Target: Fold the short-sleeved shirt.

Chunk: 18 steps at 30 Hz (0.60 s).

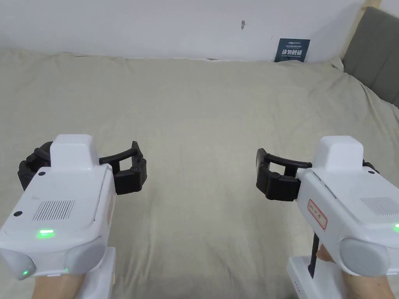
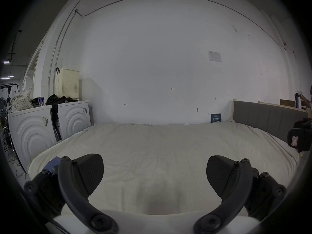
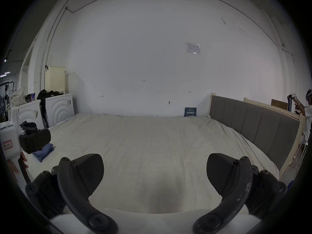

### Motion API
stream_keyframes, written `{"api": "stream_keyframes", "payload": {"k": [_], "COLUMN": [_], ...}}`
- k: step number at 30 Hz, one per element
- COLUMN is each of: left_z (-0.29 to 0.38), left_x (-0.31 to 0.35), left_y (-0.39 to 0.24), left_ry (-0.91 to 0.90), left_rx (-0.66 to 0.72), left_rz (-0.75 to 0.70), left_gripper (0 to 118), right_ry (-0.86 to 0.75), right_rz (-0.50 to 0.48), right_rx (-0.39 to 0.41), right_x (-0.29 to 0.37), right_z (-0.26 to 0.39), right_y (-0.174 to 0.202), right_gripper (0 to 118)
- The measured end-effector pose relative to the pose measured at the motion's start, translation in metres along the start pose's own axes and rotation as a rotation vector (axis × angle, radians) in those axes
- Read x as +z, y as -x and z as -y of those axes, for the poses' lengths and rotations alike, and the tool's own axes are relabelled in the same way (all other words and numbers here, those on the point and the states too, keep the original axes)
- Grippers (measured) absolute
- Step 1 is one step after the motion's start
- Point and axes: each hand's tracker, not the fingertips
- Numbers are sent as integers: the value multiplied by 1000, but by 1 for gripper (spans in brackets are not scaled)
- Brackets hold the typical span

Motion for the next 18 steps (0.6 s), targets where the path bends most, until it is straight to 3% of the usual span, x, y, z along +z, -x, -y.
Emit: {"api": "stream_keyframes", "payload": {"k": [18], "left_z": [1], "left_x": [-1], "left_y": [-5], "left_ry": [3], "left_rx": [-18], "left_rz": [3], "left_gripper": [118], "right_ry": [-6], "right_rz": [-6], "right_rx": [-37], "right_x": [-2], "right_z": [-4], "right_y": [-2], "right_gripper": [118]}}
